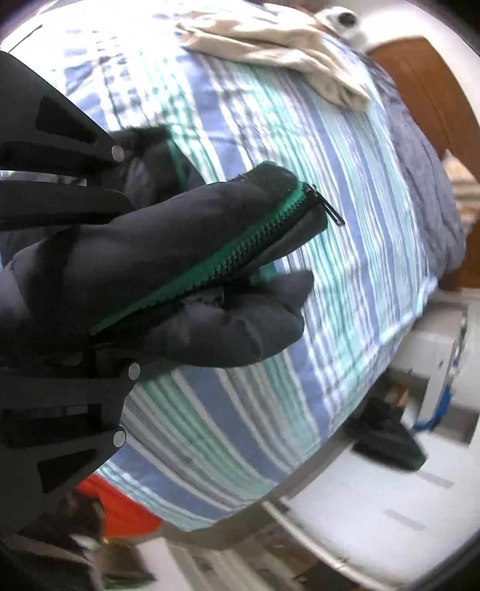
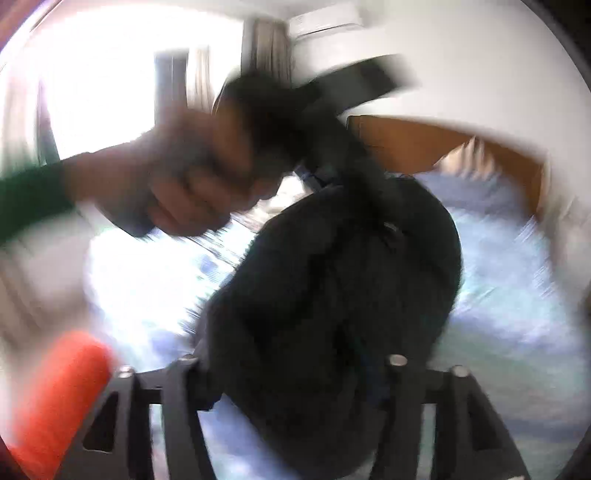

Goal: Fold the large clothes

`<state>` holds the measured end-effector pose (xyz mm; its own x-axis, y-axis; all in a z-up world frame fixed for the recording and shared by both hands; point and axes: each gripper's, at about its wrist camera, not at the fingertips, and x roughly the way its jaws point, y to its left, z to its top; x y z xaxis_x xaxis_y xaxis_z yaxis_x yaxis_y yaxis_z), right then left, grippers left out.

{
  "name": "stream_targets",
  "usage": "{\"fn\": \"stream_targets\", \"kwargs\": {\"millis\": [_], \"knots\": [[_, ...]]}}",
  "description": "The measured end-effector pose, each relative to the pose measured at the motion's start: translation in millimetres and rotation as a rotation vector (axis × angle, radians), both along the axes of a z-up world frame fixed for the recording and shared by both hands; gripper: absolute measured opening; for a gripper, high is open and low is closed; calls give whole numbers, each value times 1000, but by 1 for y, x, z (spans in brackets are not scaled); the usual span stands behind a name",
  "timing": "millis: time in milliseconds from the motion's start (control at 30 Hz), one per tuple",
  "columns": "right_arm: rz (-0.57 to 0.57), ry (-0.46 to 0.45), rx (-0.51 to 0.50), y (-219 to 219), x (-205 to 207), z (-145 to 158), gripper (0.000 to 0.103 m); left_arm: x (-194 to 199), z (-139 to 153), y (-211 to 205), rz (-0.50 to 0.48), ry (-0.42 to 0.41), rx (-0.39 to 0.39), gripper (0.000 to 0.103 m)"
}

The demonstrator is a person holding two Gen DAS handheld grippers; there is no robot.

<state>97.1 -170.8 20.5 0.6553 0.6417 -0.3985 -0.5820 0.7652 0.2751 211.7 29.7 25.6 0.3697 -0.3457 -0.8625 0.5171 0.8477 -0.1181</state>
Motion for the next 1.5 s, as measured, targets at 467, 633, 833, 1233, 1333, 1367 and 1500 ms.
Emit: {"fn": "stream_targets", "kwargs": {"millis": [467,633,833,1233,1333,1367,1500], "knots": [[102,264,-62,106,81,-91,37,23,-85,115,189,144,-59,45],[91,208,-241,141,77,-114,37,36,-126,149,330,252,-159,53],[101,264,-265,146,84,-117,37,42,-172,174,453,310,-328,58],[-93,457,-203,71,234,-31,39,41,-194,193,473,318,-444,59],[-106,517,-262,89,276,-85,38,39,-196,194,479,312,-450,59],[-101,542,-293,96,288,-99,38,40,-197,196,493,306,-440,59],[-162,501,-365,102,295,-131,38,34,-204,205,504,316,-449,59]]}}
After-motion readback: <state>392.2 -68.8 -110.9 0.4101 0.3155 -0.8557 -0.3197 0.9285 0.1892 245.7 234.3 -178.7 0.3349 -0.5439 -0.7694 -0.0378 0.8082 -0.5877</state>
